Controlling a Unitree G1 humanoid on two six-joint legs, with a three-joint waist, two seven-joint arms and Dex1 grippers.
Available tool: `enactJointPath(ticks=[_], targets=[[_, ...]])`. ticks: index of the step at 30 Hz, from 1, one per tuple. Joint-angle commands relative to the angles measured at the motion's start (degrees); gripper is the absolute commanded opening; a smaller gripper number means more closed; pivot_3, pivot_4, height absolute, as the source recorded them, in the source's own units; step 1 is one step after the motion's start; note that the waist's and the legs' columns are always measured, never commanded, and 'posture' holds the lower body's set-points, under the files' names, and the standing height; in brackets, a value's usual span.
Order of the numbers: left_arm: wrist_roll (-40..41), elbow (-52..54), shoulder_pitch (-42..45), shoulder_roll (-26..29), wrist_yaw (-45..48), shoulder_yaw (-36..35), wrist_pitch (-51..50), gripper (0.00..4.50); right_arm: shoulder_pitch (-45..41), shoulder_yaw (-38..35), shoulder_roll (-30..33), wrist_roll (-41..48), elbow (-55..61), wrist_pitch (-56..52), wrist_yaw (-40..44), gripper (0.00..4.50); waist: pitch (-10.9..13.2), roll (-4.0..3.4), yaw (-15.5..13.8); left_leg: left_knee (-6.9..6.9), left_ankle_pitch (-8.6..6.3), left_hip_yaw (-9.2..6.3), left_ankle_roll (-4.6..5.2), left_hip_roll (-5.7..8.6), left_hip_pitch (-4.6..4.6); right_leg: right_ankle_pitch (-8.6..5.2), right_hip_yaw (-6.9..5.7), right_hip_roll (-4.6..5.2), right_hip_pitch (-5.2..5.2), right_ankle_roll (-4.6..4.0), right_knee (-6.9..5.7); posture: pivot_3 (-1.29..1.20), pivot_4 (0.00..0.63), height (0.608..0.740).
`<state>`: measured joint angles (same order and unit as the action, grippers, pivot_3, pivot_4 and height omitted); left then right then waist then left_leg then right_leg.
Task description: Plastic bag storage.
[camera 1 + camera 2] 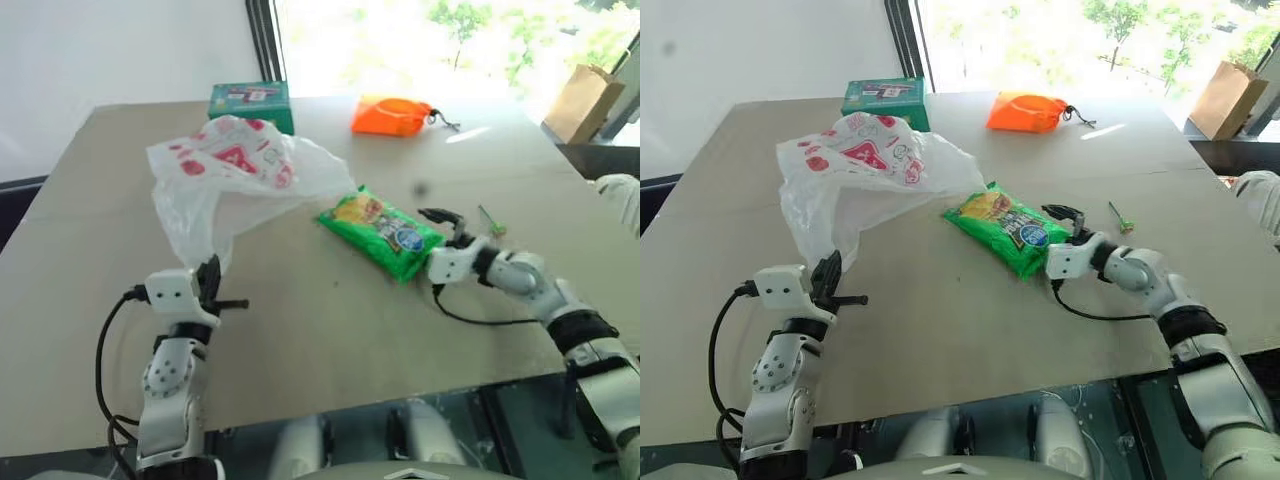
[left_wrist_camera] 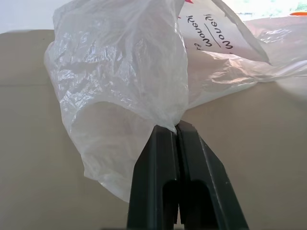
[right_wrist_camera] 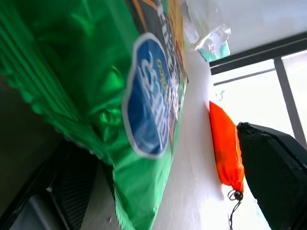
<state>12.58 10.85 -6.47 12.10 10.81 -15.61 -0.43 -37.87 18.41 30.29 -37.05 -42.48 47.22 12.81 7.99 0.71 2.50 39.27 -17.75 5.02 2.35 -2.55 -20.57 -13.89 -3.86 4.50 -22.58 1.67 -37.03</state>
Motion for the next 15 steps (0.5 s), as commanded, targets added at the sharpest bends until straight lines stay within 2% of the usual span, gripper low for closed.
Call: enactJointPath(ticks=[1, 3, 5, 6, 13, 14, 15], targets=[[0.07, 1.85, 0.85, 0.35, -0.17, -0.31, 0.81, 0.03, -2.57, 5.54, -3.34, -4.86, -5.07, -0.32, -3.59, 4.50, -0.01, 0.01, 0.15, 0.00, 0.01, 0.03, -0.02, -0.05, 0.03, 0.00, 0.03, 0.00, -0.01, -0.01, -0.02, 0.00, 0.150, 0.740], [0.01, 1.58, 1.02, 0.26, -0.11, -0.18, 0.96, 0.03, -4.07, 6.73, -4.72, -5.10, -7.43, -0.29, -4.42, 4.50, -0.01, 0.02, 0.16, -0.01, 0.03, 0.08, -0.07, -0.13, 0.08, 0.02, 0.06, 0.00, -0.01, -0.05, -0.05, 0.00, 0.150, 0.740], [-0.04, 1.52, 1.05, 0.15, 0.02, 0.00, 1.09, 0.00, -4.93, 7.54, -5.52, -5.21, -8.96, 0.11, -5.22, 3.96, -0.02, 0.02, 0.17, -0.03, 0.05, 0.12, -0.10, -0.19, 0.12, 0.04, 0.09, 0.01, -0.01, -0.09, -0.07, 0.00, 0.150, 0.740], [-0.08, 1.56, 1.06, 0.12, 0.07, 0.09, 1.11, 0.00, -5.22, 7.89, -5.66, -5.24, -9.53, 0.39, -5.54, 3.61, -0.02, 0.02, 0.17, -0.05, 0.05, 0.13, -0.10, -0.19, 0.13, 0.04, 0.10, 0.01, -0.01, -0.10, -0.07, 0.00, 0.150, 0.740], [0.36, 1.75, 0.58, 0.04, 0.92, 0.55, 1.39, 0.00, -5.44, 9.27, -5.16, -4.39, -11.22, 1.71, -6.92, 0.25, -0.04, 0.05, 0.06, -0.06, 0.05, 0.12, -0.10, -0.18, -0.04, 0.05, 0.09, 0.09, -0.19, -0.11, -0.06, 0.00, 0.150, 0.740], [0.56, 1.87, 0.53, 0.01, 1.15, 0.63, 1.31, 0.00, -5.31, 9.06, -4.97, -3.83, -10.94, 2.13, -6.91, 0.03, -0.05, 0.06, 0.06, -0.06, 0.05, 0.10, -0.10, -0.18, -0.04, 0.05, 0.08, 0.09, -0.18, -0.11, -0.06, 0.00, 0.150, 0.740], [0.85, 2.27, 0.43, -0.02, 1.58, 0.91, 1.13, 0.00, -4.99, 8.49, -4.59, -2.75, -10.09, 2.99, -6.76, 0.03, -0.04, 0.05, 0.00, -0.06, 0.05, 0.10, -0.10, -0.19, -0.03, 0.04, 0.08, 0.09, -0.17, -0.12, -0.06, 0.00, 0.150, 0.740]])
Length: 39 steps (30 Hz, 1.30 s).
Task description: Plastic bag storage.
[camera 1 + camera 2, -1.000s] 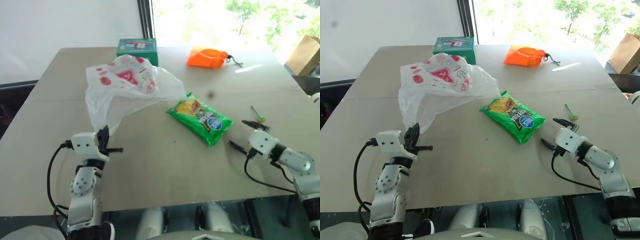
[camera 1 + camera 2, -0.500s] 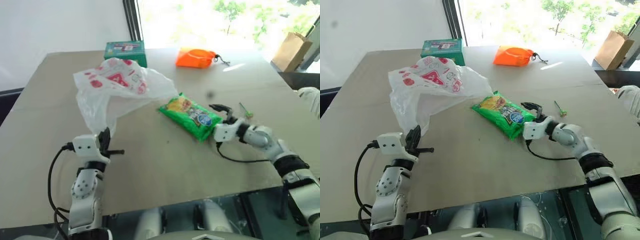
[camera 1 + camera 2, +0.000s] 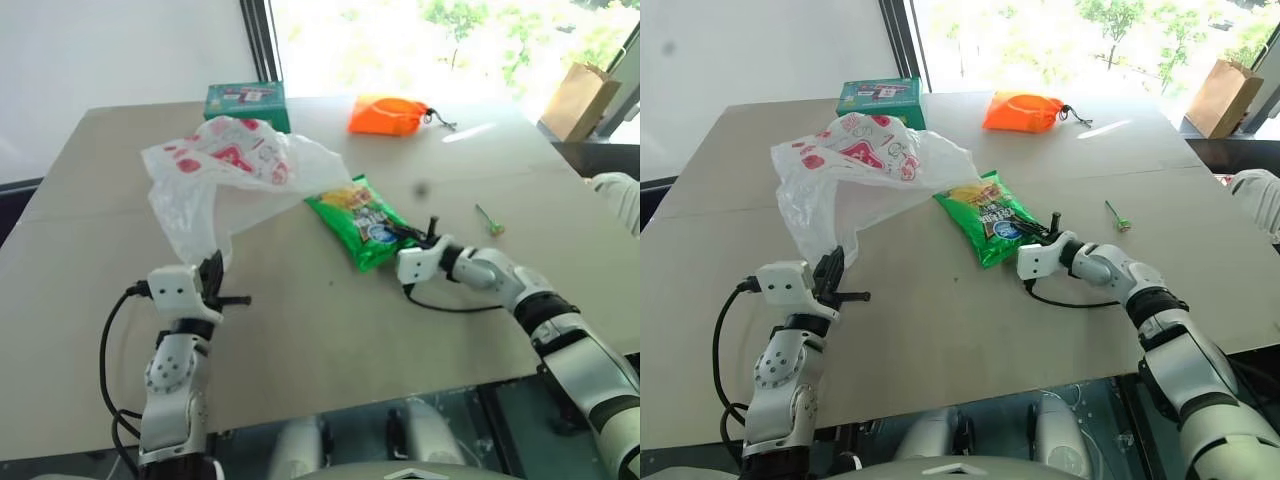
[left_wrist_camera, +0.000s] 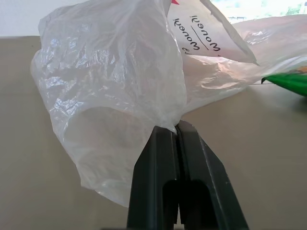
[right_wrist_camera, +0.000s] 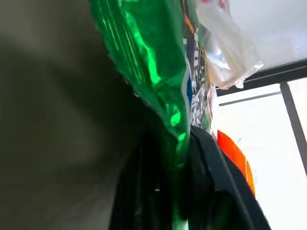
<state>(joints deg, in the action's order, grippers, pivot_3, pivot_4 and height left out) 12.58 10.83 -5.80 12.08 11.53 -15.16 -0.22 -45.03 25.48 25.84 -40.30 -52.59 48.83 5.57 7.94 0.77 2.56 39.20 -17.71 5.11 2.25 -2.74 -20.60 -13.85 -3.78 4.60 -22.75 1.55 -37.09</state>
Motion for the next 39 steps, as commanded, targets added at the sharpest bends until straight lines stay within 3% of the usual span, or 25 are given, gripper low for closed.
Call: enactJointPath(ticks=[1, 6, 10, 17, 23, 27, 28, 31, 35, 39], targets=[[1.49, 2.95, -0.22, -0.10, 1.47, 0.88, 0.51, 0.00, 2.77, 0.52, 0.20, 2.48, 1.29, 3.65, 0.55, 0.03, 0.02, -0.03, -0.11, 0.00, 0.00, -0.04, 0.00, 0.00, -0.03, 0.00, 0.00, 0.01, 0.00, 0.00, 0.00, 0.00, 0.150, 0.740], [3.66, 6.30, -0.14, -0.67, 2.51, 2.26, -1.43, 0.00, 5.35, 0.12, 2.05, 4.95, 8.08, 12.87, 0.22, 0.03, 0.10, -0.10, -0.31, -0.10, -0.01, -0.17, 0.00, 0.04, -0.23, 0.00, 0.00, 0.08, -0.08, 0.00, 0.09, 0.00, 0.150, 0.740], [8.37, 13.00, -3.46, 0.04, 6.30, 4.72, -4.38, 0.00, 5.58, 0.23, 0.13, 6.68, 11.76, 11.66, 2.42, 0.03, 0.21, -0.17, -0.21, -0.12, -0.01, -0.12, 0.00, 0.05, -0.44, 0.01, 0.04, 0.09, -0.30, 0.01, 0.09, 0.00, 0.150, 0.740], [13.05, 19.77, -12.65, 4.04, 13.13, 6.13, -7.13, 0.00, -0.98, -0.35, -5.66, 6.04, 5.82, 7.21, 0.63, 0.03, 0.49, -0.30, -0.25, -0.10, -0.01, -0.10, -0.02, 0.03, -0.43, 0.00, 0.03, -0.02, -0.37, 0.00, 0.02, 0.00, 0.150, 0.740], [14.09, 19.43, -14.90, 5.43, 16.04, 6.63, -6.81, 0.00, -8.32, 0.90, -9.49, 2.01, 0.79, 3.10, -5.42, 0.03, 0.51, -0.30, -0.34, -0.08, 0.00, -0.13, -0.01, 0.11, -0.71, -0.01, 0.01, -0.09, -0.60, -0.01, 0.01, 0.00, 0.150, 0.740], [14.48, 19.06, -14.25, 4.99, 16.85, 7.86, -6.88, 0.00, -13.40, 3.56, -15.39, 0.82, -7.47, -3.17, -1.97, 0.03, 0.52, -0.31, -0.13, 0.01, 0.00, -0.10, -0.01, 0.10, -1.10, 0.00, -0.01, -0.12, -1.03, -0.01, -0.19, 0.00, 0.150, 0.740], [14.25, 18.41, -13.76, 4.71, 16.77, 8.13, -6.73, 0.00, -15.21, 1.65, -19.47, 4.16, -10.78, -8.04, 2.23, 0.03, 0.53, -0.32, -0.15, 0.00, 0.00, -0.10, -0.01, 0.08, -1.10, -0.01, -0.04, -0.13, -1.03, -0.02, -0.21, 0.00, 0.150, 0.740], [14.16, 15.49, -12.67, 4.13, 16.89, 7.59, -5.88, 0.00, -23.64, -3.31, -29.74, 10.51, -16.30, -16.71, 4.24, 0.03, 0.61, -0.41, 0.14, -0.01, 0.01, -0.06, -0.01, 0.04, -1.14, -0.01, -0.07, -0.19, -1.09, -0.03, -0.28, 0.00, 0.150, 0.740], [13.68, 14.81, -11.88, 3.78, 16.77, 7.96, -5.19, 0.00, -31.24, -5.87, -33.54, 12.58, -19.66, -26.34, 4.32, 1.45, 0.72, -0.48, -0.38, 0.02, 0.03, -0.03, -0.05, 0.05, -1.38, -0.02, -0.04, -0.16, -1.49, -0.04, -0.48, 0.00, 0.150, 0.740], [13.15, 14.44, -11.50, 3.06, 16.05, 8.00, -4.79, 0.00, -27.89, -3.42, -31.21, 10.75, -18.95, -24.31, 4.45, 3.41, 0.58, -0.27, -1.44, 0.00, 0.01, -0.31, -0.02, 0.24, -1.47, -0.05, -0.26, 0.01, -1.36, -0.08, -0.24, 0.00, 0.150, 0.740]])
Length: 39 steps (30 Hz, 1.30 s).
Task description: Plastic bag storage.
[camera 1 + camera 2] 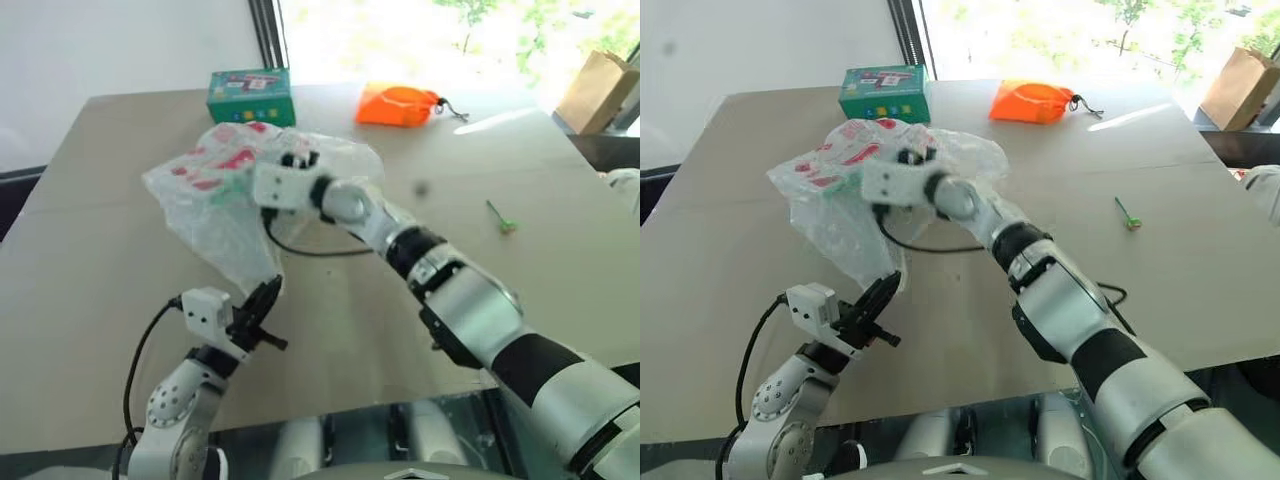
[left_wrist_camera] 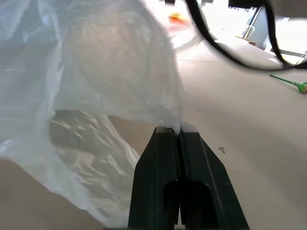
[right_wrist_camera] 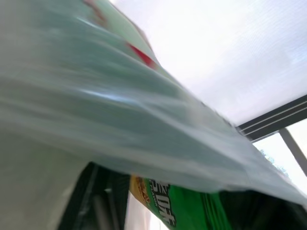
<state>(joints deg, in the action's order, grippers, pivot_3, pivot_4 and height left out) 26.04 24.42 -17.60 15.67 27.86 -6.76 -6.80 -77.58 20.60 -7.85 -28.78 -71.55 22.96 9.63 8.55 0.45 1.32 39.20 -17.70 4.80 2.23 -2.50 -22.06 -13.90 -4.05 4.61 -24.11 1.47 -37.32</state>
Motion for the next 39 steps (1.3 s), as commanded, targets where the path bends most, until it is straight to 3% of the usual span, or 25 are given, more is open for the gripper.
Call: enactJointPath(ticks=[1, 2, 5, 9, 12, 16, 20, 25, 33, 39], targets=[[-0.38, 0.71, 0.21, -0.93, -0.58, -0.40, 1.96, 0.00, 8.10, 1.65, 4.40, 0.12, 1.74, 3.71, 4.01, 4.03, -0.04, 0.07, -0.28, 0.00, -0.01, -0.08, 0.02, 0.08, 0.00, 0.00, 0.01, 0.08, 0.09, 0.00, 0.10, 0.00, 0.150, 0.740], [-0.09, 0.68, 0.10, -1.47, -0.96, -0.44, 1.97, 0.00, 11.46, 1.35, 6.23, 1.76, 3.81, 5.42, 8.38, 4.44, -0.03, 0.06, -0.38, 0.01, -0.01, -0.15, 0.03, 0.15, -0.02, 0.01, -0.01, 0.16, 0.14, 0.01, 0.13, 0.00, 0.150, 0.740], [0.59, 1.17, 0.08, -2.77, -1.77, -0.12, 1.65, 0.00, 22.11, -0.48, 13.25, 8.82, 16.08, 8.86, 21.69, 4.44, 0.06, -0.10, -0.51, 0.02, -0.03, -0.36, 0.10, 0.27, -0.09, 0.02, -0.26, 0.27, 0.34, 0.05, 0.35, 0.00, 0.150, 0.740], [2.36, 1.96, 0.82, -3.61, -2.53, -0.67, 0.67, 0.00, 35.56, -4.38, 22.99, 20.02, 38.50, 1.98, 34.33, 4.44, 0.08, -0.14, -0.47, 0.04, -0.03, -0.51, 0.11, 0.14, -0.10, 0.03, -0.47, 0.15, 0.39, 0.10, 0.39, 0.00, 0.150, 0.740], [2.66, 1.95, 0.64, -3.35, -2.41, -1.15, 0.37, 0.00, 42.33, -10.88, 28.41, 24.46, 49.60, -4.62, 32.18, 4.44, 0.13, -0.22, -0.45, 0.03, -0.03, -0.54, 0.10, 0.13, -0.09, 0.03, -0.59, 0.15, 0.41, 0.10, 0.36, 0.00, 0.150, 0.740], [2.75, 1.55, 0.67, -2.93, -2.06, -1.29, 0.14, 0.00, 47.65, -18.46, 32.00, 26.27, 53.79, -10.24, 25.49, 4.44, 0.14, -0.23, -0.32, 0.09, -0.03, -0.36, 0.10, 0.17, 0.12, 0.04, -0.52, 0.11, 0.49, 0.11, 0.24, 0.00, 0.150, 0.740], [2.44, 1.43, 0.68, -2.37, -1.57, -0.91, -0.08, 0.00, 52.23, -25.09, 33.41, 28.66, 57.57, -19.30, 19.98, 4.44, 0.14, -0.22, -0.67, 0.09, -0.03, -0.43, 0.10, 0.16, 0.16, 0.03, -0.52, 0.03, 0.56, 0.09, 0.22, 0.00, 0.150, 0.740], [2.40, 2.10, 0.81, -1.40, -1.24, 0.00, -1.34, 0.00, 55.95, -37.53, 33.14, 36.42, 59.58, -38.73, 10.86, 4.44, 0.14, -0.22, -1.03, 0.10, -0.03, -0.41, 0.12, 0.24, 0.09, 0.03, -0.49, 0.08, 0.54, 0.09, 0.26, 0.00, 0.150, 0.740], [1.80, 2.62, 0.31, -0.25, -0.94, 0.77, -1.53, 0.00, 55.14, -42.16, 31.96, 44.12, 57.68, -49.71, 9.74, 4.44, 0.13, -0.25, -0.62, 0.06, -0.04, -0.35, 0.12, 0.16, 0.22, 0.03, -0.29, -0.12, 0.54, 0.09, 0.20, 0.00, 0.150, 0.740], [1.71, 2.70, -0.39, -0.11, -1.09, 0.69, -1.11, 0.00, 54.66, -38.61, 32.69, 45.55, 58.09, -51.46, 13.96, 4.44, 0.09, -0.19, -0.55, 0.07, -0.06, -0.27, 0.16, 0.19, 0.23, 0.03, -0.16, -0.09, 0.54, 0.10, 0.22, 0.00, 0.150, 0.740]])
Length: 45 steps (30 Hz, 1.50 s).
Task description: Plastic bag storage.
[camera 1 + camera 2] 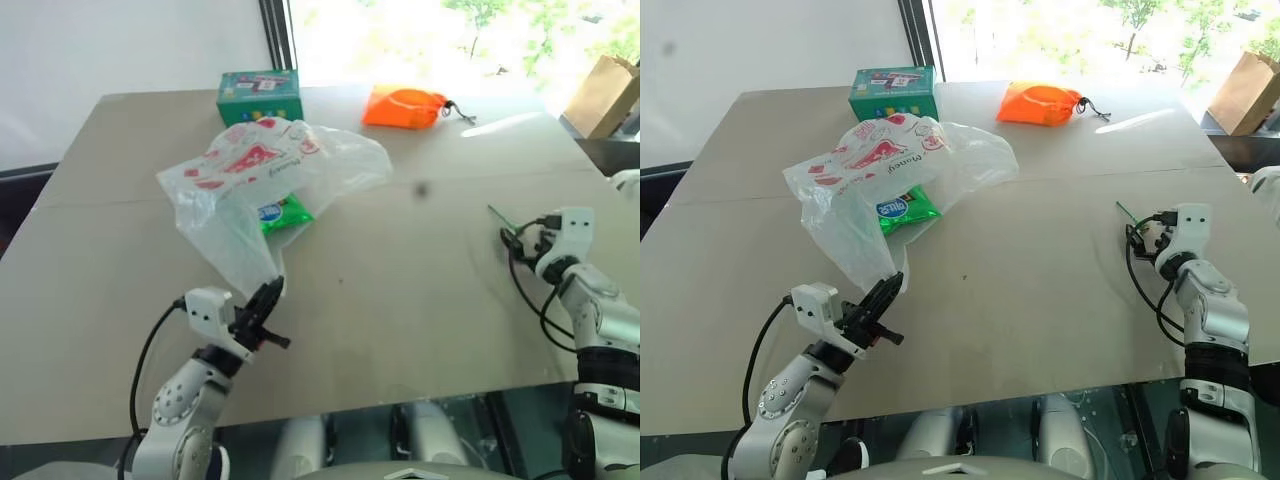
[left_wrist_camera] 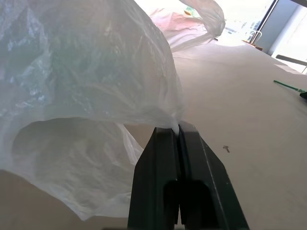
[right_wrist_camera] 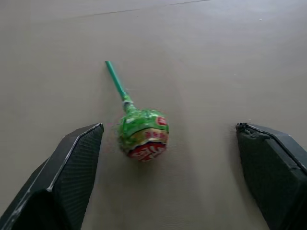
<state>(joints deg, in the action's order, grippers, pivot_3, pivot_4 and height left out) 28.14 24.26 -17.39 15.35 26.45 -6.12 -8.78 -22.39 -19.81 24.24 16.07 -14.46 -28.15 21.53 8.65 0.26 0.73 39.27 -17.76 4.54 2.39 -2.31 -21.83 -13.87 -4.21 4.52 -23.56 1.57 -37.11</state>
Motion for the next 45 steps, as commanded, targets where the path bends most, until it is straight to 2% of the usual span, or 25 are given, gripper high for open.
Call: enactJointPath(ticks=[1, 5, 6, 7, 8, 13, 14, 17, 20, 24, 28, 30, 32, 33, 34, 36, 38, 42, 45], targets=[[-0.45, 2.89, -0.68, 0.16, 0.22, 0.08, 0.96, 0.00, -0.88, 2.22, 0.62, 0.56, 0.47, -0.38, 2.18, 4.44, 0.00, 0.00, 0.06, 0.00, 0.00, 0.01, 0.01, -0.01, 0.01, 0.00, 0.02, -0.01, 0.00, 0.00, 0.00, 0.00, 0.150, 0.740], [-0.69, 2.86, -1.07, -0.15, -0.17, 0.01, 1.38, 0.00, -1.58, 4.00, 1.44, -1.11, -1.61, 1.75, 2.83, 4.44, 0.00, 0.00, 0.03, 0.00, 0.00, -0.01, 0.00, -0.02, 0.03, 0.00, 0.04, -0.05, 0.00, 0.00, -0.02, 0.00, 0.150, 0.740], [-0.80, 2.78, -1.33, -0.26, -0.21, -0.05, 1.67, 0.00, -1.77, 4.35, 1.74, -1.68, -2.36, 2.70, 2.73, 3.92, 0.00, 0.00, -0.01, 0.00, 0.00, 0.00, 0.00, -0.02, 0.03, 0.00, 0.04, -0.05, 0.00, 0.00, -0.03, 0.00, 0.150, 0.740], [-0.86, 2.72, -1.51, -0.32, -0.22, -0.08, 1.88, 0.00, -1.91, 4.60, 1.96, -2.01, -2.93, 3.38, 2.65, 3.67, 0.00, 0.01, -0.01, 0.00, 0.00, 0.00, 0.00, -0.02, 0.02, 0.00, 0.04, -0.04, 0.00, 0.00, -0.03, 0.00, 0.150, 0.740], [-1.00, 2.66, -1.69, -0.37, -0.23, -0.10, 2.10, 0.00, -2.02, 4.81, 2.18, -2.28, -3.39, 3.84, 2.60, 3.23, 0.00, 0.01, -0.02, 0.00, 0.00, 0.02, 0.00, -0.01, 0.03, 0.00, 0.06, -0.04, 0.00, 0.00, -0.02, 0.00, 0.150, 0.740], [-1.25, 2.59, -2.60, -1.05, -0.34, -0.19, 2.93, 0.00, -2.24, 6.62, 3.18, -3.76, -4.29, 7.20, 3.82, 0.75, -0.01, 0.01, -0.01, 0.00, 0.00, 0.04, 0.01, -0.01, 0.02, 0.00, 0.08, -0.04, -0.01, 0.00, 0.00, 0.00, 0.150, 0.740], [-1.26, 2.52, -2.71, -1.17, -0.30, -0.24, 3.13, 0.00, -2.51, 7.17, 3.15, -3.85, -3.82, 7.61, 4.27, 0.72, -0.01, 0.01, 0.00, 0.00, 0.00, 0.03, 0.00, -0.02, 0.03, 0.00, 0.08, -0.04, -0.01, 0.00, -0.01, 0.00, 0.150, 0.740], [-0.91, 2.24, -2.57, -1.64, -0.15, -0.47, 3.79, 0.00, -4.23, 10.10, 1.45, -0.05, 0.73, 3.78, 9.81, 0.72, -0.01, 0.01, 0.16, 0.00, 0.00, 0.06, 0.00, -0.03, 0.06, 0.00, 0.11, -0.06, -0.01, 0.00, -0.04, 0.00, 0.150, 0.740], [-1.04, 2.47, -1.95, -1.48, 0.36, -0.02, 4.05, 0.00, -6.71, 16.36, -0.79, 2.30, 5.41, 0.53, 16.78, 0.72, 0.00, 0.00, 0.45, 0.00, 0.00, 0.14, 0.00, -0.09, 0.07, 0.00, 0.25, -0.13, -0.10, 0.00, -0.10, 0.00, 0.150, 0.740], [-0.84, 3.10, -1.62, -1.40, 0.79, 0.73, 3.85, 0.00, -14.46, 24.47, -8.20, 2.54, 3.74, -1.18, 20.97, 0.72, 0.02, 0.00, 0.40, 0.01, -0.01, 0.12, 0.01, -0.10, 0.06, 0.00, 0.26, -0.15, -0.21, -0.01, -0.30, 0.00, 0.150, 0.740], [-1.60, 3.31, -1.75, -1.26, 0.65, 1.30, 4.28, 0.00, -23.52, 30.06, -17.49, -0.65, -7.09, 2.42, 21.38, 0.72, 0.01, 0.02, -0.08, 0.06, 0.00, 0.09, 0.00, -0.06, 0.02, 0.00, 0.21, -0.09, -0.22, -0.02, -0.31, 0.00, 0.150, 0.740], [-1.73, 3.34, -1.77, -1.51, 0.22, 1.22, 4.60, 0.00, -29.28, 30.78, -22.94, -3.08, -16.81, 6.85, 18.35, 0.72, 0.02, 0.04, 0.06, 0.07, 0.00, 0.09, 0.00, -0.01, -0.03, 0.00, 0.18, -0.02, -0.22, -0.01, -0.26, 0.00, 0.150, 0.740], [-1.93, 3.49, -1.79, -1.72, -0.23, 1.32, 4.75, 0.00, -36.17, 29.29, -27.78, -5.84, -28.23, 15.86, 12.14, 0.72, 0.04, 0.05, 0.33, 0.08, 0.00, 0.11, 0.00, 0.02, -0.04, 0.00, 0.20, 0.01, -0.23, -0.01, -0.27, 0.00, 0.150, 0.740], [-1.98, 3.66, -1.83, -1.77, -0.37, 1.43, 4.74, 0.00, -39.21, 27.70, -29.57, -5.87, -32.43, 19.43, 10.34, 1.74, 0.05, 0.04, 0.28, 0.08, 0.00, 0.13, -0.01, 0.02, -0.03, 0.00, 0.20, 0.00, -0.24, -0.01, -0.29, 0.00, 0.150, 0.740], [-2.09, 3.91, -1.98, -1.80, -0.46, 1.59, 4.74, 0.00, -42.18, 25.32, -31.20, -5.11, -35.80, 23.32, 7.77, 1.99, 0.09, 0.05, 0.29, 0.08, 0.01, 0.10, -0.01, 0.02, -0.06, 0.00, 0.16, 0.00, -0.26, -0.02, -0.29, 0.00, 0.150, 0.740], [-2.52, 4.20, -2.33, -1.79, -0.40, 1.84, 4.99, 0.00, -46.17, 22.21, -32.92, -4.24, -40.20, 29.79, 5.33, 3.06, 0.13, 0.03, 0.11, 0.07, 0.02, 0.04, -0.04, -0.01, -0.18, -0.01, 0.07, -0.02, -0.36, -0.02, -0.27, 0.00, 0.150, 0.740], [-2.80, 4.08, -2.65, -2.08, -0.71, 1.64, 5.40, 0.00, -45.71, 23.44, -32.15, -7.24, -42.42, 34.79, 5.21, 3.60, 0.12, 0.04, 0.03, 0.07, 0.02, -0.02, -0.04, 0.00, -0.23, -0.01, -0.04, 0.02, -0.34, -0.02, -0.18, 0.00, 0.150, 0.740], [-3.15, 3.73, -3.05, -2.62, -1.03, 1.69, 6.05, 0.00, -40.87, 25.89, -29.41, -11.26, -44.08, 37.50, 9.53, 3.60, 0.04, 0.15, 0.17, 0.02, 0.00, -0.03, -0.02, 0.01, -0.21, 0.00, -0.08, 0.06, -0.20, -0.01, 0.03, 0.00, 0.150, 0.740], [-3.35, 3.61, -3.78, -2.86, -0.92, 1.96, 6.27, 0.00, -32.98, 27.50, -24.55, -10.55, -35.81, 33.76, 18.55, 3.60, 0.06, 0.12, 0.07, 0.02, 0.01, -0.07, -0.02, 0.00, -0.23, 0.00, -0.13, 0.07, -0.21, -0.01, 0.01, 0.00, 0.150, 0.740]])
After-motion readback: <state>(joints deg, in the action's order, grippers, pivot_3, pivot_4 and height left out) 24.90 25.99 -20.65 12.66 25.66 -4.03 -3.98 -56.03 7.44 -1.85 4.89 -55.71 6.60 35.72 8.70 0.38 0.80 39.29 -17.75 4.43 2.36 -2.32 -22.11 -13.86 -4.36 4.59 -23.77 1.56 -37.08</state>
